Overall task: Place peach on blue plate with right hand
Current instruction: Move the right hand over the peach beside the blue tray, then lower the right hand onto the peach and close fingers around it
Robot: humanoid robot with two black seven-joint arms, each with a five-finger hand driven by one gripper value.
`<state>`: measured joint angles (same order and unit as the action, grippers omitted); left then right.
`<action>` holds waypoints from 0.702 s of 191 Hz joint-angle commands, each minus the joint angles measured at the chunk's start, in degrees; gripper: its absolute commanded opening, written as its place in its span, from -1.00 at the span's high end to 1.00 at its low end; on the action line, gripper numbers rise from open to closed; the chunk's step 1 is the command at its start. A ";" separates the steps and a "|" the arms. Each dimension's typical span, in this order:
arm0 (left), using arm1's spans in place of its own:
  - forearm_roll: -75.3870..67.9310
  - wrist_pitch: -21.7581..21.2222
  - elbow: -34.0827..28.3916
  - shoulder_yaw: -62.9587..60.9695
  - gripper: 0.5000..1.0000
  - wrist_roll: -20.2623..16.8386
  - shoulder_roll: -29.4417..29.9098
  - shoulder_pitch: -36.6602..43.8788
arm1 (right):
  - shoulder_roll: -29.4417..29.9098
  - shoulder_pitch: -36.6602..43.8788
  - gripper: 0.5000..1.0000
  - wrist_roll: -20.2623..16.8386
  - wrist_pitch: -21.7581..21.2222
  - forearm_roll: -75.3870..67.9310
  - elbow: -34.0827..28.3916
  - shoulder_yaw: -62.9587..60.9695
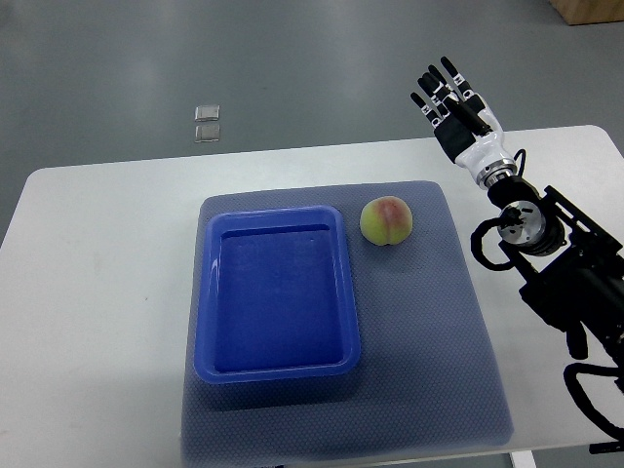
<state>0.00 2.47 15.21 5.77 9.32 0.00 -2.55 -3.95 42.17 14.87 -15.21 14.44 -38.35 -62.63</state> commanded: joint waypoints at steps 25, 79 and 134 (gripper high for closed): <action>0.09 0.26 0.00 0.03 -1.00 0.00 0.00 0.00 | -4.31 8.46 -0.73 -0.37 0.09 14.47 0.11 14.38; 0.09 0.87 -0.35 0.03 -1.00 -0.09 0.00 0.00 | -13.71 26.73 -0.73 -8.54 -8.34 37.49 -4.54 46.62; 0.09 0.96 -0.44 -0.50 -1.00 -0.09 0.00 0.00 | -13.72 45.72 -0.72 -20.23 -17.58 38.90 -10.43 71.77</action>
<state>0.10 3.35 14.76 5.41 9.24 0.00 -2.56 -19.32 84.15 -3.44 -31.59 53.38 -48.43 3.56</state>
